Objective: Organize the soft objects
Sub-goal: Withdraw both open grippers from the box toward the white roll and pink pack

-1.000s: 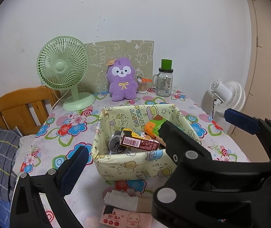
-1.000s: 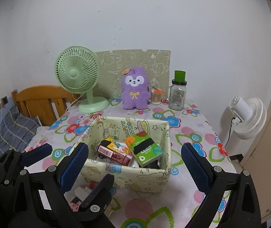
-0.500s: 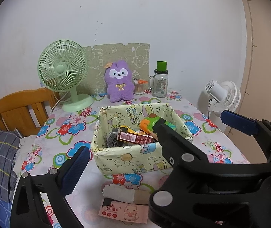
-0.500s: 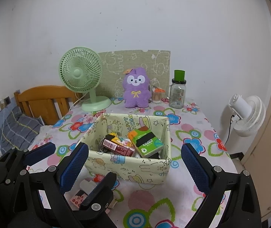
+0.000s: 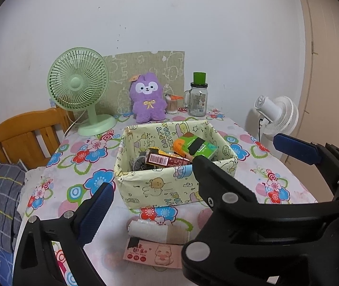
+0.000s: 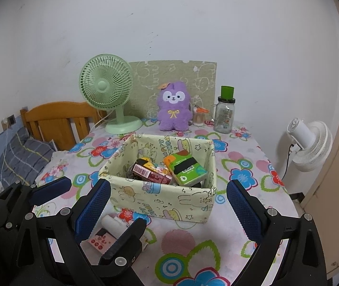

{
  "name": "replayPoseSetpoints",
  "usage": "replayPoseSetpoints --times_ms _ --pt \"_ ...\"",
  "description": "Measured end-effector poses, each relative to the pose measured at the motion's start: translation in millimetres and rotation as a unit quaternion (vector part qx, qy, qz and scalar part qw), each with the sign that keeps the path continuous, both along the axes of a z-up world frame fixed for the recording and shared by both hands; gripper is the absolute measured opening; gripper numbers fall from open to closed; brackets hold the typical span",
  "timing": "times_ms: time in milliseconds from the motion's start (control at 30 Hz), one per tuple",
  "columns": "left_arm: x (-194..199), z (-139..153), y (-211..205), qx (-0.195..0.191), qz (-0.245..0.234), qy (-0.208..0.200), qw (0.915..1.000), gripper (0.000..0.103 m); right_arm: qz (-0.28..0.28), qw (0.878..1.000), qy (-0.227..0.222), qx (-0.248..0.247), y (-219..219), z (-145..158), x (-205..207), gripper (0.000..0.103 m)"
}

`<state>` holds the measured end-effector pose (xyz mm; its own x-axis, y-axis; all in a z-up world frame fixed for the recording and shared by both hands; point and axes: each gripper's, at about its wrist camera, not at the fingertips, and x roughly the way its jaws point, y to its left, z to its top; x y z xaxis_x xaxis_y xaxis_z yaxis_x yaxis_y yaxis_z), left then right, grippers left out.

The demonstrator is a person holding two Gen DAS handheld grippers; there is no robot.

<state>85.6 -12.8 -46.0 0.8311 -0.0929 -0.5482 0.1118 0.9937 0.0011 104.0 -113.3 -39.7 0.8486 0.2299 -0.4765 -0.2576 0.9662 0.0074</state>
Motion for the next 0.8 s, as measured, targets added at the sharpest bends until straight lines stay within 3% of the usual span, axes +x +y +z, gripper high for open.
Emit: replayPoseSetpoints --times_ms 800 --pt "-8 -36 16 0.007 -0.013 0.029 0.9995 0.098 0.047 0.999 0.017 -0.01 19 -37 -1 0.099"
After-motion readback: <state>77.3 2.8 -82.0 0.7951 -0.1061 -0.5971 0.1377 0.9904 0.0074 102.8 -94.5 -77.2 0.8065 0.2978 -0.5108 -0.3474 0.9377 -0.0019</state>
